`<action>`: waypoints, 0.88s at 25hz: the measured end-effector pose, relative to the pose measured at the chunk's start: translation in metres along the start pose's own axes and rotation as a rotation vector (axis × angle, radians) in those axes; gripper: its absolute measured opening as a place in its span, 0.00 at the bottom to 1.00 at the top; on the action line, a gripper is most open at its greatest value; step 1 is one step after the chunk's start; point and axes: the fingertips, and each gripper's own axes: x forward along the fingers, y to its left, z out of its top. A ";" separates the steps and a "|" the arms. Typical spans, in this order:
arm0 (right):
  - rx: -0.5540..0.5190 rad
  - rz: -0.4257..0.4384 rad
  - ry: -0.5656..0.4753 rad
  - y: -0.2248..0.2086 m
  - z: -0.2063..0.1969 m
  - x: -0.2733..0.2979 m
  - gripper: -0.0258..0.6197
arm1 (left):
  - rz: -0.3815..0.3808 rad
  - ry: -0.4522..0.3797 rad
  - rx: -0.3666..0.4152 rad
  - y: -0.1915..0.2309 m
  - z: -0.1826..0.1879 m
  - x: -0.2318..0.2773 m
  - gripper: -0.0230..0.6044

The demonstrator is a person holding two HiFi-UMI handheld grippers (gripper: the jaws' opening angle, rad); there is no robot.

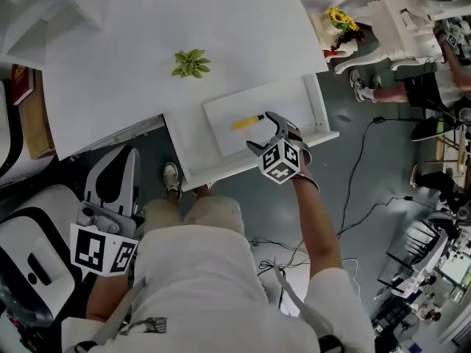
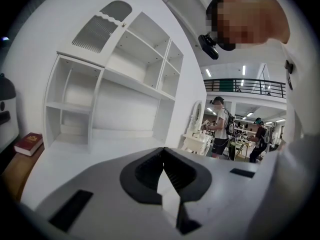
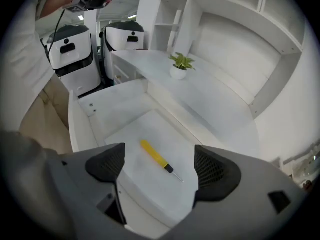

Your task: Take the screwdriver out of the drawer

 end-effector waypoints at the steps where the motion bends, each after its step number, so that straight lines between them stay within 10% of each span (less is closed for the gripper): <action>1: -0.029 0.009 0.011 0.000 -0.001 0.006 0.73 | 0.008 0.004 -0.003 0.002 -0.002 -0.001 0.06; 22: -0.398 0.252 0.202 0.010 -0.031 0.085 0.48 | 0.138 0.050 -0.040 0.024 -0.036 -0.024 0.06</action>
